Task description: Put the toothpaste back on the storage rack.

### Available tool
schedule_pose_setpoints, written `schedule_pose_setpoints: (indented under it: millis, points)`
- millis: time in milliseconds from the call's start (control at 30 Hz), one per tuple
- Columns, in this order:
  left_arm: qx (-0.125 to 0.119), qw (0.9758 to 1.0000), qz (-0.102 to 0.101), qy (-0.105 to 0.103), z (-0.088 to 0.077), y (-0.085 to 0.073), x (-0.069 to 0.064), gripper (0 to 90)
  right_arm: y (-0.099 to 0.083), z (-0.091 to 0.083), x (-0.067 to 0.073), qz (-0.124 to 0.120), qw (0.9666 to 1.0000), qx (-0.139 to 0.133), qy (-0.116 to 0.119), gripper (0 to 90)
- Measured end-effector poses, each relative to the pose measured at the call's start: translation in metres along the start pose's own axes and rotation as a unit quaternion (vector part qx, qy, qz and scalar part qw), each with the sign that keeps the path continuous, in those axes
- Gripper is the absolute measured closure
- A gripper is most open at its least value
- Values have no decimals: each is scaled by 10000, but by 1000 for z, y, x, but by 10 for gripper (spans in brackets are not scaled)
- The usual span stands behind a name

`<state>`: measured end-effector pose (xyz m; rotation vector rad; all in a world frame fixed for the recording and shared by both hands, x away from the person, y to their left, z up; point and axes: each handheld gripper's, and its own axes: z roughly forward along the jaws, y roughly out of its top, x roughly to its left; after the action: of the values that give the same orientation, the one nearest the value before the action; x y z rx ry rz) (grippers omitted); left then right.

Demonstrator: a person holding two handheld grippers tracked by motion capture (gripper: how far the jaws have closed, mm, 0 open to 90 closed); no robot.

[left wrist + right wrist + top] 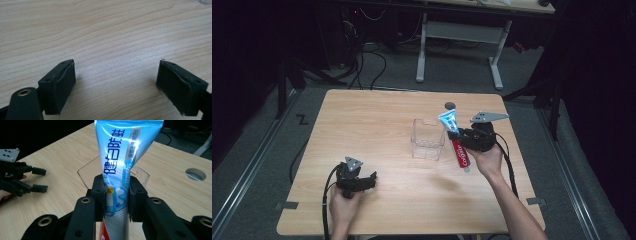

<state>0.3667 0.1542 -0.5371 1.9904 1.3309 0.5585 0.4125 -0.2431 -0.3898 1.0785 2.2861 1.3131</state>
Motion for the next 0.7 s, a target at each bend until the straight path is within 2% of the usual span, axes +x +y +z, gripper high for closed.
schedule_pose_setpoints:
  millis: [700]
  points:
    - [-4,10000,-2,-3,0,0,0,160,34,7,9,-220,9997,-74,49,712]
